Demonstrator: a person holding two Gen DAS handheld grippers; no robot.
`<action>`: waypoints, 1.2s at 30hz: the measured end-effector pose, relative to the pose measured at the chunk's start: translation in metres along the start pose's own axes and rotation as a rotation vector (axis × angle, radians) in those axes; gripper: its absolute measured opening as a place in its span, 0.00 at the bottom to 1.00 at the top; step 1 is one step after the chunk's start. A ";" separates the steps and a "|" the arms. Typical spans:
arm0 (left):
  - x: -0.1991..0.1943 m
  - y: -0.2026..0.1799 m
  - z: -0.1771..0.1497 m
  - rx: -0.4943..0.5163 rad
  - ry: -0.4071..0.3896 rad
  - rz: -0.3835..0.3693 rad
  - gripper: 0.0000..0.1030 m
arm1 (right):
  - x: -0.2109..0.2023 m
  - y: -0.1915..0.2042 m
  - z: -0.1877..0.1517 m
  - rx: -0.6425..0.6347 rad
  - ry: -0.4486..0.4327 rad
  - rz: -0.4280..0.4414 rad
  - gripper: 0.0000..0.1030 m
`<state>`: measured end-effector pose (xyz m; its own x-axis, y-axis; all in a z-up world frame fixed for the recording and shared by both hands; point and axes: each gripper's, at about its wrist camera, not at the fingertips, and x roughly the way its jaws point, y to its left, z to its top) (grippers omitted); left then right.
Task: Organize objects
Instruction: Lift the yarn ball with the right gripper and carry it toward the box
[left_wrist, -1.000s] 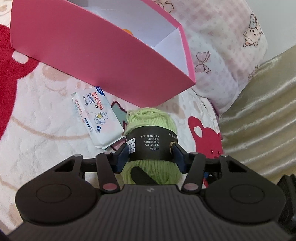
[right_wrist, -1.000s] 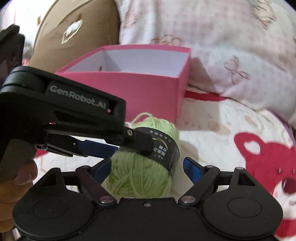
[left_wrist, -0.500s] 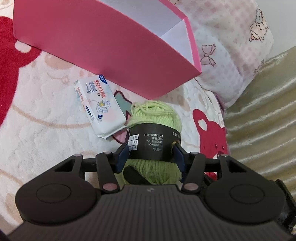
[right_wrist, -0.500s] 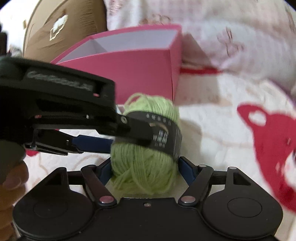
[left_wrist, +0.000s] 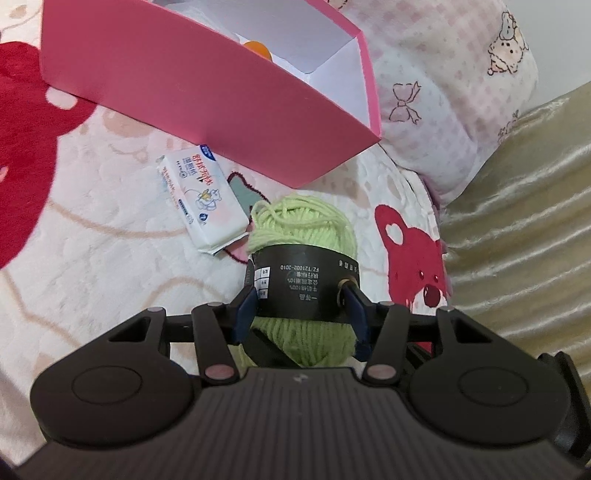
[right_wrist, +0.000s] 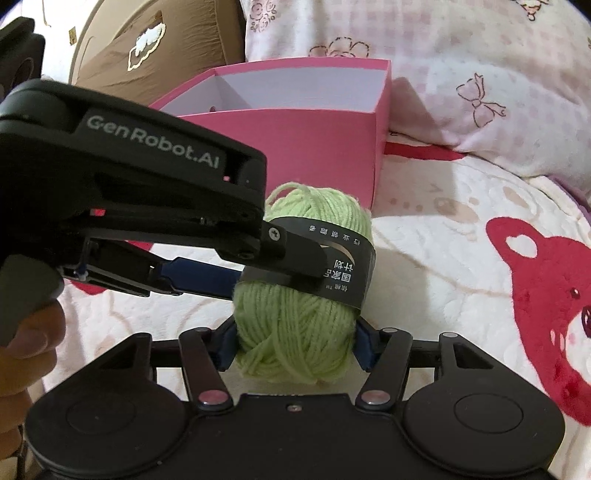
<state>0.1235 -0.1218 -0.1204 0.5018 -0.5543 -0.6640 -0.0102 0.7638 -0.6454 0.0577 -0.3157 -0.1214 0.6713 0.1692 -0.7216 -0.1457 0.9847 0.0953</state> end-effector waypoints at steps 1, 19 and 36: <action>-0.003 0.000 0.000 0.003 0.003 0.004 0.49 | -0.002 0.001 0.002 0.018 0.013 0.010 0.64; -0.081 -0.006 0.000 -0.009 0.028 0.080 0.50 | -0.044 0.033 0.023 0.044 0.072 0.159 0.64; -0.151 -0.010 0.004 0.068 -0.108 -0.004 0.50 | -0.088 0.069 0.067 0.018 0.012 0.178 0.64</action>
<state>0.0516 -0.0441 -0.0125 0.5919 -0.5217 -0.6144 0.0490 0.7841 -0.6187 0.0376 -0.2603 -0.0057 0.6273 0.3405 -0.7004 -0.2485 0.9399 0.2343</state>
